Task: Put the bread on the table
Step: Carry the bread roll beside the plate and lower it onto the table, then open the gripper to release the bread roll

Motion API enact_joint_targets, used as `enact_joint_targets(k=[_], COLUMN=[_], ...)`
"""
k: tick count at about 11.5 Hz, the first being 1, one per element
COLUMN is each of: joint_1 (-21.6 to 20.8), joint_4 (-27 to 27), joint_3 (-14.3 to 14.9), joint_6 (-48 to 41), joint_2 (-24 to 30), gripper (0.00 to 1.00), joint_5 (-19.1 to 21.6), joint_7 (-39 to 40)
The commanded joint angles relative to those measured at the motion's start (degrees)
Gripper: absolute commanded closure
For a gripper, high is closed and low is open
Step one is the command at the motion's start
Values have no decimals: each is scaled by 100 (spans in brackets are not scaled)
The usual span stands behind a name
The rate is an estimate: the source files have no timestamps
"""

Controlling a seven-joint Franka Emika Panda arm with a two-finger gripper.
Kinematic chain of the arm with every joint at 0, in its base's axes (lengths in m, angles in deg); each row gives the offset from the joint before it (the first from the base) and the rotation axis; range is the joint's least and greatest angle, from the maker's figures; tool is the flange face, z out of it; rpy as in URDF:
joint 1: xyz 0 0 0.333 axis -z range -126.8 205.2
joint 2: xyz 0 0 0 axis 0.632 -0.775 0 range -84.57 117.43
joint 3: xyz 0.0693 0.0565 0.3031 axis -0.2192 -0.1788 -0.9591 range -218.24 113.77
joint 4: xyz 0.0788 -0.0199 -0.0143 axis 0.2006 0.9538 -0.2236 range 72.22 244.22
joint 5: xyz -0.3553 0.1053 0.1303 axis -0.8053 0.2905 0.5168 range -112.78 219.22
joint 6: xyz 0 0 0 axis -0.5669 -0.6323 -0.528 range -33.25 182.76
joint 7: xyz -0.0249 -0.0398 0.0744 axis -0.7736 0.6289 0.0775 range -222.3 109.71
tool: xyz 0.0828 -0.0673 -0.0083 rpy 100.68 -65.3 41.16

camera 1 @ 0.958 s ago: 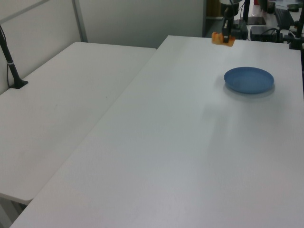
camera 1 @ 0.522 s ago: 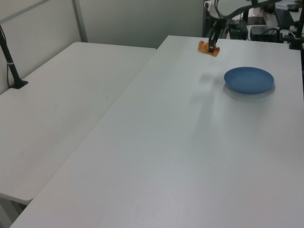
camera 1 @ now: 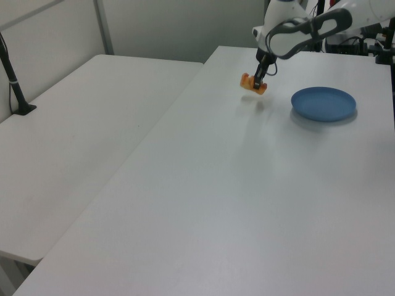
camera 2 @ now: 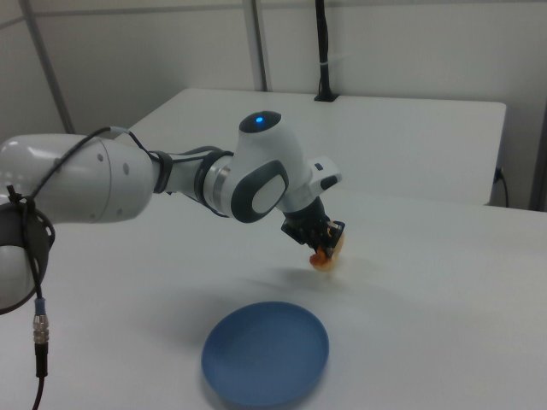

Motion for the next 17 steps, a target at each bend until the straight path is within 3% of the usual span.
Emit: enact_joint_targets(k=[1, 3, 5, 8, 10, 12, 17], joint_1=[-61, -79, -88, -96, -96, -105, -219], joint_4=[-120, -102, -76, -75, -75, -75, -67], joint_3=[-75, -75, -75, -75, -75, -75, -75], joint_6=[154, 154, 154, 162, 162, 162, 75], joint_2=[-155, -164, -173, -252, -261, -243, 2], gripper=[82, 78, 63, 56, 35, 1, 0], joint_5=[117, 117, 117, 82, 82, 73, 3], joint_7=[-314, -315, -306, -306, -306, -341, -359])
